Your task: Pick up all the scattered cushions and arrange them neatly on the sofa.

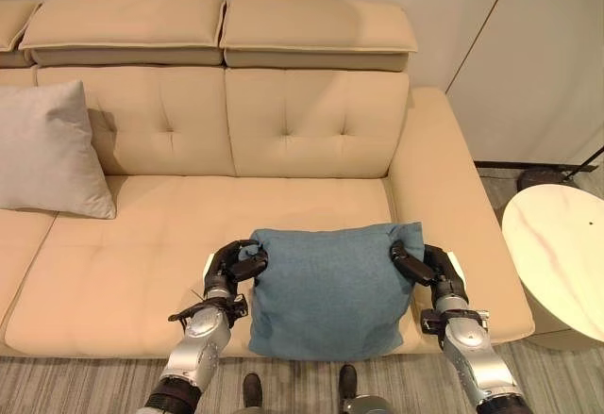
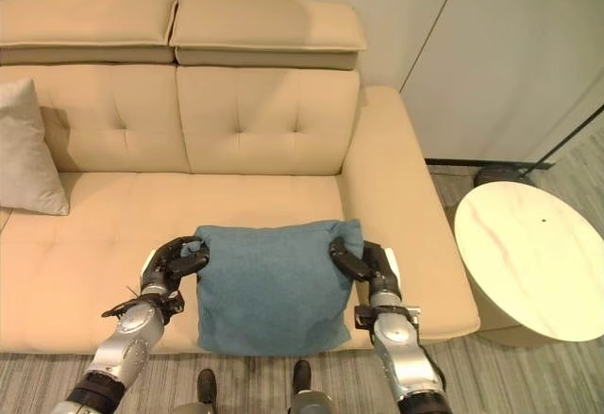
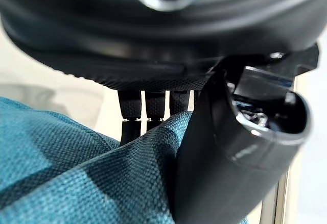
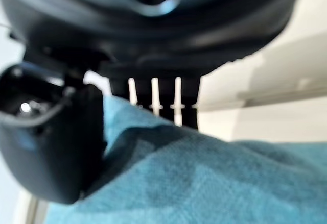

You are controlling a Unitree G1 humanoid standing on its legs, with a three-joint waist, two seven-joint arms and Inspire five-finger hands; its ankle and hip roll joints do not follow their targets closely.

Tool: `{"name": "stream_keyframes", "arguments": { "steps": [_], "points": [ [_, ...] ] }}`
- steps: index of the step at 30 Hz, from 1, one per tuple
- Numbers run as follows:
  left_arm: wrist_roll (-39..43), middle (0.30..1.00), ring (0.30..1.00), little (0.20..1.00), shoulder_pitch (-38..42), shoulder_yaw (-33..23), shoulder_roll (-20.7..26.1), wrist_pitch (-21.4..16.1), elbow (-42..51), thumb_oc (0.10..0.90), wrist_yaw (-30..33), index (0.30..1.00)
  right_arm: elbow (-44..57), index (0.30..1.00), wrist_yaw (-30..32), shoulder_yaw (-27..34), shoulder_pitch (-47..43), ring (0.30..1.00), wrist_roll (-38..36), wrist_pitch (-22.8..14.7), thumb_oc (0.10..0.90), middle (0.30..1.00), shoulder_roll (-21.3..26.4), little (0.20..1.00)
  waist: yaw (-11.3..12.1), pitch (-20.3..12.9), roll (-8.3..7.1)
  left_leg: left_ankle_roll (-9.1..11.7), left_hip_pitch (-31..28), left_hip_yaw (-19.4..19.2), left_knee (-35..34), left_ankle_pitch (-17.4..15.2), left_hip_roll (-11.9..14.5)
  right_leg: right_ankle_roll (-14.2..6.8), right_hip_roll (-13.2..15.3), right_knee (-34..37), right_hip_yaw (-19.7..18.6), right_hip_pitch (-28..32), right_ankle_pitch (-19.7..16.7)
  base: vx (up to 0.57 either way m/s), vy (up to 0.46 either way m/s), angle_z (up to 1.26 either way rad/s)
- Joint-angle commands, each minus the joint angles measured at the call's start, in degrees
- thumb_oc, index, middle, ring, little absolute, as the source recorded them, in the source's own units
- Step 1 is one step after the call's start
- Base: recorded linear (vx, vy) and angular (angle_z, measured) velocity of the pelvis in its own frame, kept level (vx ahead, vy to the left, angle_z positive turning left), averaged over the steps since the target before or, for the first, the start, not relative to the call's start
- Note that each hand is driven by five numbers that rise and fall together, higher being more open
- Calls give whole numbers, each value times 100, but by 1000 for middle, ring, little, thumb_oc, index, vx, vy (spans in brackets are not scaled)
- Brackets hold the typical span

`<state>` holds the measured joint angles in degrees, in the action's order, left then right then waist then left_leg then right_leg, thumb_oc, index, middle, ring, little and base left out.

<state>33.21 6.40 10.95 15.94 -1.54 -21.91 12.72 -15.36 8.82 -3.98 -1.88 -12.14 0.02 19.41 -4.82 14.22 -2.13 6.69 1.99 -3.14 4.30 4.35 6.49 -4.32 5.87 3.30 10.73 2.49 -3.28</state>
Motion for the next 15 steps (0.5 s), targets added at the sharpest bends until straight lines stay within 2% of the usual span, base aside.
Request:
{"name": "stream_keyframes", "arguments": {
  "steps": [1, 2, 3, 4, 5, 7, 8, 11, 14, 15],
  "points": [
    [19, 300, 300, 300, 519, -2, -146, -1107, 845, 400, -357, 300, 846, 300, -75, 143, -592, 300, -219, -1168, 400, 300, 136, 300, 59, -330, -218, -124, 619, -181, 1999, -588, -170, 190, -134, -711, -182, 131, 953, 106, 27, 0],
    [-17, 300, 300, 300, 382, -56, -166, -1107, 928, 400, -378, 300, 938, 300, -90, 104, -597, 300, -177, -1179, 400, 300, 131, 300, 166, -335, -237, -230, 793, -123, 1610, -733, -233, 149, -112, -613, -230, 221, 987, 172, 73, 1],
    [-46, 300, 300, 300, 315, -80, -158, -1120, 988, 400, -404, 300, 941, 300, -161, 79, -607, 300, -233, -1226, 400, 300, 116, 300, 222, -367, -217, -249, 761, -18, 1252, -711, -214, 102, -133, -571, -251, 251, 995, 177, 72, -3],
    [-47, 300, 300, 300, 307, -80, -159, -1118, 994, 400, -403, 300, 939, 300, -163, 77, -604, 300, -236, -1229, 400, 300, 117, 300, 227, -365, -227, -250, 728, -30, 1208, -693, -223, 100, -123, -565, -258, 263, 995, 222, 123, -9],
    [-99, 300, 300, 300, 294, -96, -146, -1151, 1008, 400, -391, 300, 927, 300, -173, 51, -663, 300, -314, -1298, 400, 300, 114, 300, 335, -385, -182, -188, 891, 261, 388, -412, -114, 38, -164, -515, -311, 362, 1081, 152, 83, -13],
    [-180, 300, 300, 300, 308, -84, -117, -1152, 949, 400, -350, 300, 926, 300, -167, 74, -718, 300, -411, -1360, 400, 300, 73, 300, 376, -363, -188, -139, 1041, 394, 133, -311, -106, 32, -158, -489, -351, 465, 1154, 224, 158, 3],
    [-293, 300, 300, 300, 330, -69, -142, -1144, 863, 400, -341, 300, 989, 300, -324, 105, -685, 300, -660, -1422, 400, 300, -29, 300, 350, -464, -80, -106, 779, 532, -322, -166, -98, -5, -200, -526, -383, 526, 1257, 328, 291, 10],
    [-384, 300, 300, 300, 318, 26, -134, -1099, 753, 400, -342, 300, 1037, 300, -359, 119, -614, 300, -759, -1388, 400, 300, -85, 300, 288, -576, -38, -138, 624, 571, -421, -110, -191, -83, -58, -703, -401, 476, 1260, 261, 288, -34],
    [-515, 300, 300, 300, 244, 62, -40, -1047, 757, 400, -406, 300, 1127, 300, -470, 104, -525, 300, -674, -1299, 400, 300, -164, 300, 279, -633, -49, -451, 285, 490, -392, -332, -425, -249, 171, -1595, -615, 192, 1275, 218, 286, -36],
    [-515, 300, 300, 300, 245, 63, -39, -1047, 756, 400, -407, 300, 1130, 300, -470, 105, -524, 300, -672, -1297, 400, 300, -166, 300, 291, -634, -58, -456, 286, 475, -388, -336, -433, -254, 183, -1634, -632, 168, 1295, 135, 241, -27]
  ]
}}
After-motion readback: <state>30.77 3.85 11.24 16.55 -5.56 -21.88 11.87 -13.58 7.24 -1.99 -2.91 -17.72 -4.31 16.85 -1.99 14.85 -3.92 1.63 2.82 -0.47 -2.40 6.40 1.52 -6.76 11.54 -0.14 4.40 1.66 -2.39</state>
